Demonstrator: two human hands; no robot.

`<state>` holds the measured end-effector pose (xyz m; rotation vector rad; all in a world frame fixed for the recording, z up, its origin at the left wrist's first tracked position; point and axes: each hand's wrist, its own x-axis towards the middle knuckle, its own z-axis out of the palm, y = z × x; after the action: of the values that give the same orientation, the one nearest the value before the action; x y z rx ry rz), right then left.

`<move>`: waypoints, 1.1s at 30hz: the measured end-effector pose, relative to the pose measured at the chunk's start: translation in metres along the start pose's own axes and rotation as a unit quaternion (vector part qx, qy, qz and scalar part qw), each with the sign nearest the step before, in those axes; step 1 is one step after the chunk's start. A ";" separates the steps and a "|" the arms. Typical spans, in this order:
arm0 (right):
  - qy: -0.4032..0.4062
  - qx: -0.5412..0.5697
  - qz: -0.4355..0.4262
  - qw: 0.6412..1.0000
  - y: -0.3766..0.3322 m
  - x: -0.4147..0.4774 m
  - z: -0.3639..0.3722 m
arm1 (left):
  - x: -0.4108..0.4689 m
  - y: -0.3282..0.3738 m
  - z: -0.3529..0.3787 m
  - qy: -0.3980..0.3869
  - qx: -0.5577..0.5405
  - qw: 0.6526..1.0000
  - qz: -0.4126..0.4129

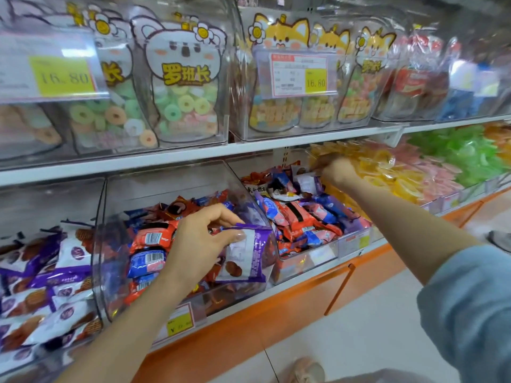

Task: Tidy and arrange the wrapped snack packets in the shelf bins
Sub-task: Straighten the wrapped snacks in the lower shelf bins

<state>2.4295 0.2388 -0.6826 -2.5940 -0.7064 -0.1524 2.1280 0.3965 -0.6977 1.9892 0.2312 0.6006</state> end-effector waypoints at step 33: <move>0.275 0.040 -0.273 0.921 -0.037 -0.112 -0.011 | -0.012 0.006 0.002 -0.013 0.009 0.998 0.064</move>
<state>2.3140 0.2116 -0.6829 -2.0484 -1.1512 -0.9550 2.1180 0.3867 -0.6972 2.0399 0.0930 0.6558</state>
